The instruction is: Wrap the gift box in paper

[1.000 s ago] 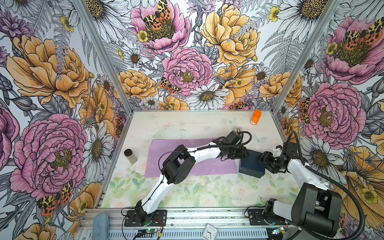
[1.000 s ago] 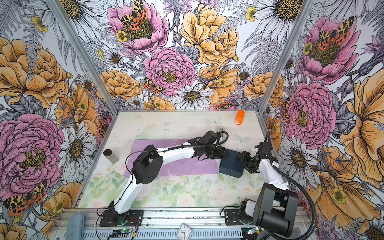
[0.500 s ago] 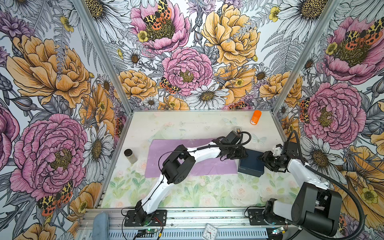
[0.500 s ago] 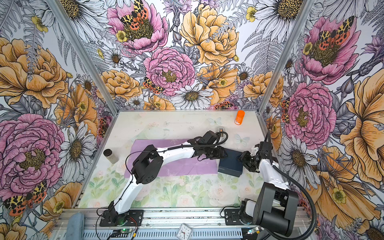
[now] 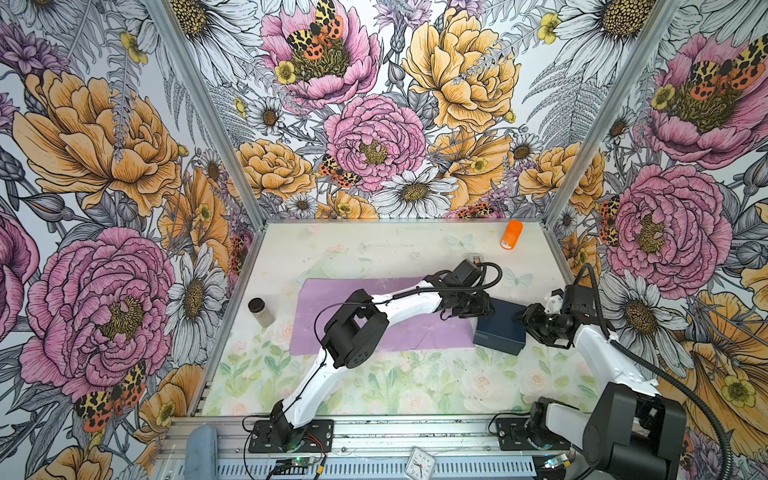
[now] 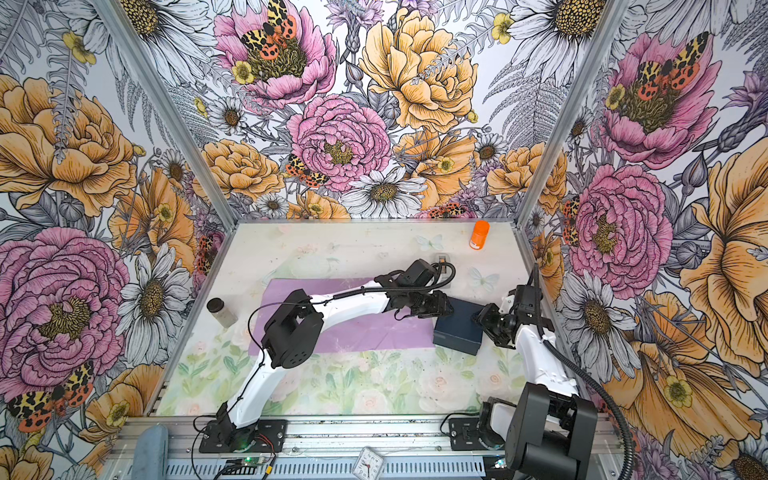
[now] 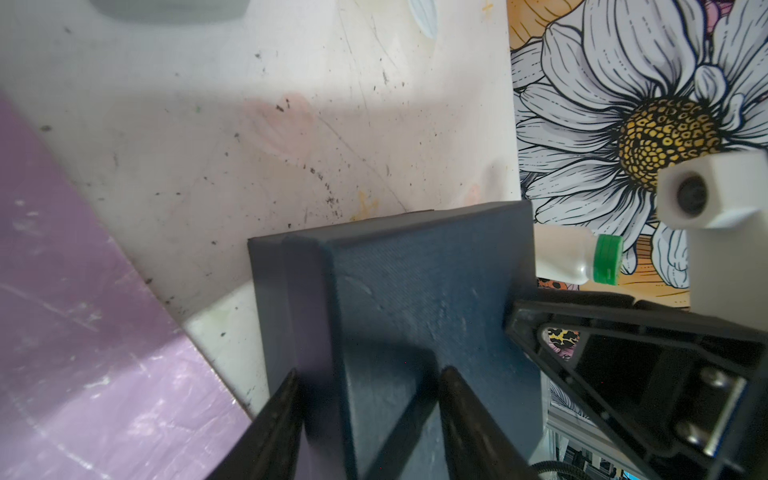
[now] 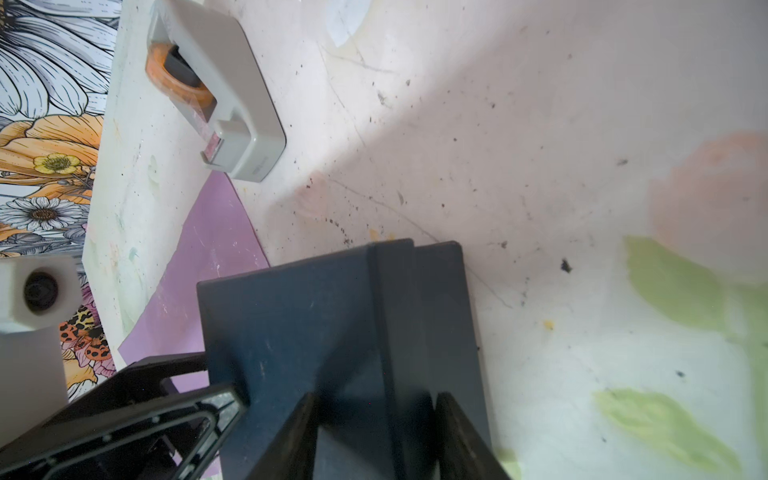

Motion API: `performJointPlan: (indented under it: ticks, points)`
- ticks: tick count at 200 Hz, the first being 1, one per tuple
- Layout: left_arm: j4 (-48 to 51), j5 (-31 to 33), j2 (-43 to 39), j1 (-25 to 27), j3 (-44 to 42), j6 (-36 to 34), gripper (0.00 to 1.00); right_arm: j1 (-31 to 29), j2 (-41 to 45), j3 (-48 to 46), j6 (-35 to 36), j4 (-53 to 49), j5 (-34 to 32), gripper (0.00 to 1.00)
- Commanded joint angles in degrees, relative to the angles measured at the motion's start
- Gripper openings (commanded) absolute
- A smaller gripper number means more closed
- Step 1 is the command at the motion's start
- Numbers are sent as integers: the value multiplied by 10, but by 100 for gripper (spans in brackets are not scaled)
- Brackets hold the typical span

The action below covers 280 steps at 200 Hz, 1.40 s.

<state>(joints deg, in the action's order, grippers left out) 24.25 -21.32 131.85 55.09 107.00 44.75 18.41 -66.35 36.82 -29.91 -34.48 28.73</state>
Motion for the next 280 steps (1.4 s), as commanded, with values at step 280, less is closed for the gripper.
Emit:
performJointPlan:
  ticks: [280]
  points:
    - [-102, -38, -70, -1, -152, 9, 50, -59, 5, -47, -18, 15, 50, 53]
